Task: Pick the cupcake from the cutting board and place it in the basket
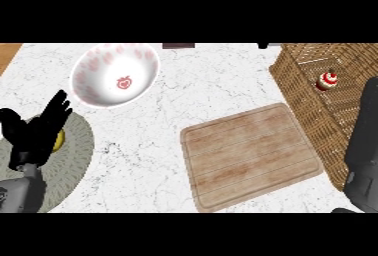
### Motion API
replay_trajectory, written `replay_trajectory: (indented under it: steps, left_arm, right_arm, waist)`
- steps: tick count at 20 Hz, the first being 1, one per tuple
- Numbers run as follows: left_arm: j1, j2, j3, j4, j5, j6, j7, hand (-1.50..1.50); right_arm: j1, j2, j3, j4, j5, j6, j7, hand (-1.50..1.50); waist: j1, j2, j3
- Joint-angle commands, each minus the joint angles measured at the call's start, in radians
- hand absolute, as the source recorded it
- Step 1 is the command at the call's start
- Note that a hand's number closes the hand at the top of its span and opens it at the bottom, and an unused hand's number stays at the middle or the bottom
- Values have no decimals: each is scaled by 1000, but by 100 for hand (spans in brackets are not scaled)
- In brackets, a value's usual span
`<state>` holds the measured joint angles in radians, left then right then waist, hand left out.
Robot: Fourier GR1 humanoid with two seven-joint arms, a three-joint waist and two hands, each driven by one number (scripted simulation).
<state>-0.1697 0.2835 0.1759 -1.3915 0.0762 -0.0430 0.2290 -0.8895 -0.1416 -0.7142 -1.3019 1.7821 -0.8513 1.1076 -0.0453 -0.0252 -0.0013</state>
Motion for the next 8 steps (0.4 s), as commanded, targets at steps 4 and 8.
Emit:
replay_trajectory:
  steps: [4,8]
  left_arm:
    - [22,-13,-9,-9,-16,11,-15,0]
    - [26,17,11,-2,4,-18,-5,0]
  right_arm:
    - [250,138,124,-374,-130,174,77,-150]
    - [432,140,236,-571,-229,253,101,-150]
  waist:
    - [-15,-9,0]
    - [-13,-6,0]
